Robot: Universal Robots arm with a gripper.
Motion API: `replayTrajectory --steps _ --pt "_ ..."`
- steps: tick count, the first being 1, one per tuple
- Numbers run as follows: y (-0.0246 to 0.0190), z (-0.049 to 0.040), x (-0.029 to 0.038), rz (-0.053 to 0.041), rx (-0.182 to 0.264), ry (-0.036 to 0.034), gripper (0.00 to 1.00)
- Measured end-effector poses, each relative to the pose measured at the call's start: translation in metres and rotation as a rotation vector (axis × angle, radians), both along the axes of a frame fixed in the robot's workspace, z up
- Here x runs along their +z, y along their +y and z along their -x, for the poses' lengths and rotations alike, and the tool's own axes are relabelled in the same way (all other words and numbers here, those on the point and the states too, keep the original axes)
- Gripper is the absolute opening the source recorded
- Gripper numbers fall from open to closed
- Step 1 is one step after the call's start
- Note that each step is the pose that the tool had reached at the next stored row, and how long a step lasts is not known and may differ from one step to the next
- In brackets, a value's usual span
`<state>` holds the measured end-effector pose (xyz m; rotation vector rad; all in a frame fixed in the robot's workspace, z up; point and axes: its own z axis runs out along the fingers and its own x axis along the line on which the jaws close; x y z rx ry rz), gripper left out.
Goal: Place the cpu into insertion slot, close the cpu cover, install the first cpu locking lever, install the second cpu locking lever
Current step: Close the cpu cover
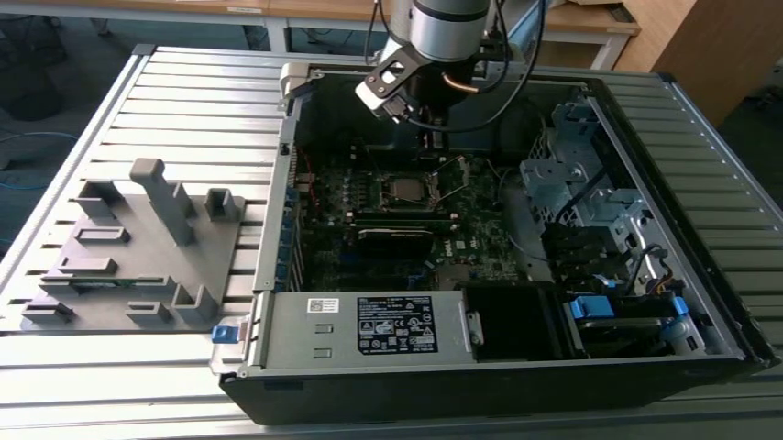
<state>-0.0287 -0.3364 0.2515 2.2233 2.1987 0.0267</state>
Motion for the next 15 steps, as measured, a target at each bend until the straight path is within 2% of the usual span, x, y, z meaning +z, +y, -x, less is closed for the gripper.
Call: replayTrajectory --steps 3,8,15 --pt "0.0000 -0.0035 0.0000 0.0002 0.000 0.0001 0.10" --pt "0.0001 -0.0038 0.0000 0.0003 0.000 0.0001 0.10" --pt "0.0001 -0.0039 0.0046 0.0003 0.000 0.0001 0.10"
